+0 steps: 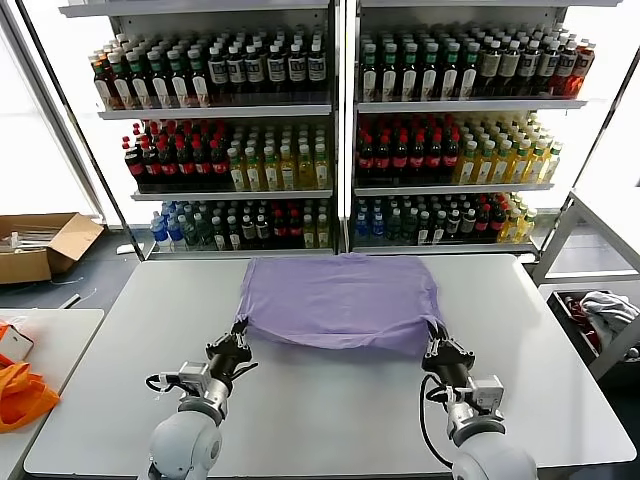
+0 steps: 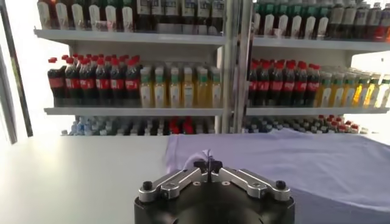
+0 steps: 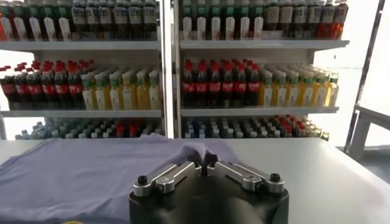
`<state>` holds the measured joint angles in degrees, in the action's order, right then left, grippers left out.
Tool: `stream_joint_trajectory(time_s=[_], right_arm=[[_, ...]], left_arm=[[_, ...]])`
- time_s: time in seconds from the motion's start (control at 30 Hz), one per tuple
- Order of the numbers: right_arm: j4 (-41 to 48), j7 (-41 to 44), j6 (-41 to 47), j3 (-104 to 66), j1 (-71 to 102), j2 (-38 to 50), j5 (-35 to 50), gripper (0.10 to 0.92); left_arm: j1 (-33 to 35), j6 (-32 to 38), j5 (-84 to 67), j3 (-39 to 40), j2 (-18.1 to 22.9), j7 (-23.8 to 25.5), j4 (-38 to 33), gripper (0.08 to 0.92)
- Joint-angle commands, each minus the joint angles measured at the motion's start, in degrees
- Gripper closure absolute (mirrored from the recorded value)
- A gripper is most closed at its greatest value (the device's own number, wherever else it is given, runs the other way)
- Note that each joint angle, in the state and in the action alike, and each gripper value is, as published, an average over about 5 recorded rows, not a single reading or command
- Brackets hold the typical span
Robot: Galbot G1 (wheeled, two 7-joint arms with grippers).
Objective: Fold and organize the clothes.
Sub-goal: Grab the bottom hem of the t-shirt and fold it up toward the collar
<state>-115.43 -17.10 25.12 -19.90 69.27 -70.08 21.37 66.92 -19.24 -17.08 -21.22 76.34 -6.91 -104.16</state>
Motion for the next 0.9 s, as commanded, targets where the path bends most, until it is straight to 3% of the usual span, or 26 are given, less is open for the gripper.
stream_joint_trajectory(time_s=[0.03, 0.3, 0.57, 0.7, 0.9], right_arm=[[12.04, 0.99, 0.58, 1.44, -11.53, -0.15, 1.51, 0.904], [18.48, 1.59, 1.89, 2.88, -17.47, -0.37, 1.54, 0.904], [19.12, 2.56, 5.13, 3.30, -18.12, -0.46, 1.99, 0.891], [19.06, 2.33, 6.00, 3.01, -18.17, -0.96, 3.80, 0.795], [17.51, -2.05, 6.22, 1.94, -18.40, -2.14, 13.94, 0.622]], left_arm=[[-9.39, 0.14, -2.23, 1.24, -0.39, -0.29, 9.98, 0.916], [-13.69, -0.45, -2.19, 3.62, -0.78, -0.75, 15.64, 0.916], [-15.11, -1.61, -1.98, 4.16, -0.96, -1.06, 17.44, 0.913], [-15.06, -2.10, -1.85, 4.05, -1.03, -1.16, 16.86, 0.860], [-13.78, -4.49, -1.74, 3.69, -1.38, -2.37, 13.48, 0.688]])
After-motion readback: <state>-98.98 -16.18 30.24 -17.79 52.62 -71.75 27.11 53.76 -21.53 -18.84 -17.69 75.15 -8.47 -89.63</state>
